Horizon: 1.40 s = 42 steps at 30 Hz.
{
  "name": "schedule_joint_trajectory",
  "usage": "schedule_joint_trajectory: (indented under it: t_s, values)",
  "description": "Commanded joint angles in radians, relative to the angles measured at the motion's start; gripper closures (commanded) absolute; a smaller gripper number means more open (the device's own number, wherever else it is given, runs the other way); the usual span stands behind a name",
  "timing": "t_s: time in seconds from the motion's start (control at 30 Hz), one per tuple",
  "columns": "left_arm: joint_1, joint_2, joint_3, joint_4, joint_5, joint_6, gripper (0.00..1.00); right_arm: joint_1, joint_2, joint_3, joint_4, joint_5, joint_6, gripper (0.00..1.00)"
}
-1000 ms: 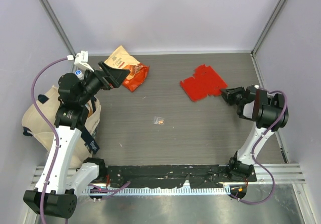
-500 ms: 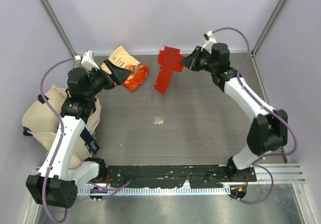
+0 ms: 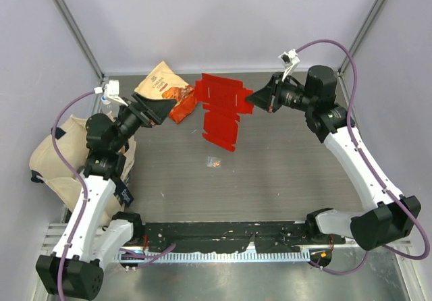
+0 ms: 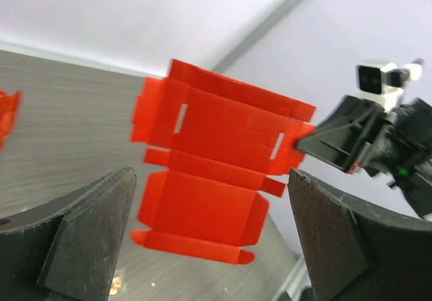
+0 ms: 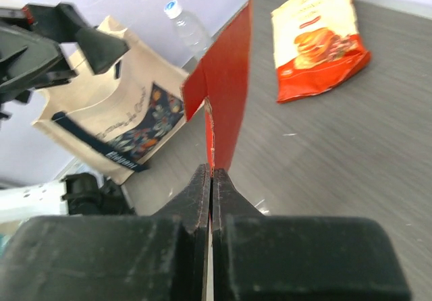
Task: Fold the paper box
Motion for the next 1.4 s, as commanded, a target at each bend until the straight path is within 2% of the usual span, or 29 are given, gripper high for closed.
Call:
schedule_joint_trajectory:
  t_s: [0.0, 0.2, 0.3, 0.37, 0.47, 0.5, 0.53, 0.63, 0.67, 0.73, 0.77, 0.83, 0.87, 0.9, 0.93, 0.97, 1.0, 1.03, 1.07, 1.1, 1.17, 1.2, 1.3, 1.37]
  values:
    - [0.002, 0.055, -0.029, 0.249, 0.211, -0.088, 0.0, 0.001, -0.071, -0.048, 0.135, -0.162, 0.095, 0.99]
    - [0.002, 0.049, -0.041, 0.137, 0.109, 0.01, 0.0, 0.001, -0.117, -0.123, 0.286, -0.268, 0.2, 0.99]
    - [0.004, 0.103, -0.043, 0.175, 0.153, 0.005, 0.0, 0.001, -0.146, -0.152, 0.341, -0.299, 0.235, 0.99]
    - [0.004, 0.135, -0.052, 0.252, 0.237, -0.034, 0.0, 0.001, -0.157, -0.169, 0.373, -0.32, 0.252, 0.99]
    - [0.002, 0.208, -0.11, 0.52, 0.349, -0.194, 0.04, 0.001, -0.176, -0.184, 0.384, -0.331, 0.266, 0.99]
    - [0.004, 0.242, -0.125, 0.681, 0.359, -0.241, 0.06, 0.002, -0.179, -0.189, 0.384, -0.329, 0.267, 0.99]
    - [0.004, 0.264, -0.139, 0.758, 0.368, -0.337, 0.08, 0.001, -0.18, -0.192, 0.387, -0.329, 0.269, 0.99]
    - [0.001, 0.339, -0.156, 0.969, 0.414, -0.476, 0.23, 0.001, -0.185, -0.203, 0.396, -0.333, 0.276, 0.99]
    - [0.001, 0.354, -0.164, 1.026, 0.419, -0.511, 0.36, 0.001, -0.185, -0.207, 0.402, -0.331, 0.276, 0.99]
    - [0.001, 0.385, -0.168, 1.158, 0.426, -0.559, 0.51, -0.001, -0.182, -0.206, 0.368, -0.317, 0.251, 0.99]
    - [0.001, 0.391, -0.159, 1.175, 0.434, -0.581, 0.67, -0.001, -0.173, -0.194, 0.346, -0.307, 0.237, 0.99]
    - [0.001, 0.391, -0.153, 1.176, 0.445, -0.579, 0.83, -0.001, -0.159, -0.162, 0.248, -0.262, 0.197, 0.99]
    - [0.001, 0.384, -0.15, 1.169, 0.451, -0.57, 0.93, -0.001, -0.142, -0.148, 0.217, -0.239, 0.156, 0.88]
    - [0.001, 0.376, -0.148, 1.147, 0.455, -0.555, 0.96, -0.001, -0.131, -0.129, 0.153, -0.189, 0.122, 0.77]
    - [0.001, 0.362, -0.147, 1.114, 0.463, -0.532, 0.98, -0.001, -0.116, -0.065, -0.022, -0.041, 0.07, 0.63]
    - [0.001, 0.327, -0.136, 0.985, 0.468, -0.441, 1.0, 0.001, -0.085, -0.031, -0.104, 0.068, -0.025, 0.41]
    - [-0.001, 0.298, -0.124, 0.885, 0.472, -0.374, 1.0, 0.007, -0.064, 0.005, -0.18, 0.164, -0.061, 0.35]
    - [-0.001, 0.27, -0.113, 0.77, 0.456, -0.299, 1.0, 0.01, -0.045, 0.039, -0.303, 0.25, -0.102, 0.32]
    - [-0.011, 0.206, -0.077, 0.515, 0.442, -0.198, 1.0, 0.016, -0.029, 0.096, -0.35, 0.386, -0.137, 0.3]
    - [-0.024, 0.178, -0.054, 0.39, 0.419, -0.013, 1.0, 0.02, -0.001, 0.113, -0.378, 0.413, -0.194, 0.3]
    - [-0.073, 0.135, 0.014, 0.105, 0.352, 0.169, 1.0, 0.034, 0.013, 0.147, -0.415, 0.44, -0.225, 0.3]
    - [-0.085, 0.115, 0.029, 0.049, 0.34, 0.273, 1.0, 0.043, 0.019, 0.155, -0.42, 0.438, -0.249, 0.3]
    - [-0.093, 0.11, 0.071, -0.05, 0.366, 0.32, 1.0, 0.108, 0.025, 0.176, -0.423, 0.406, -0.314, 0.29]
    - [-0.093, 0.117, 0.086, -0.058, 0.415, 0.324, 1.0, 0.119, 0.015, 0.17, -0.395, 0.28, -0.374, 0.29]
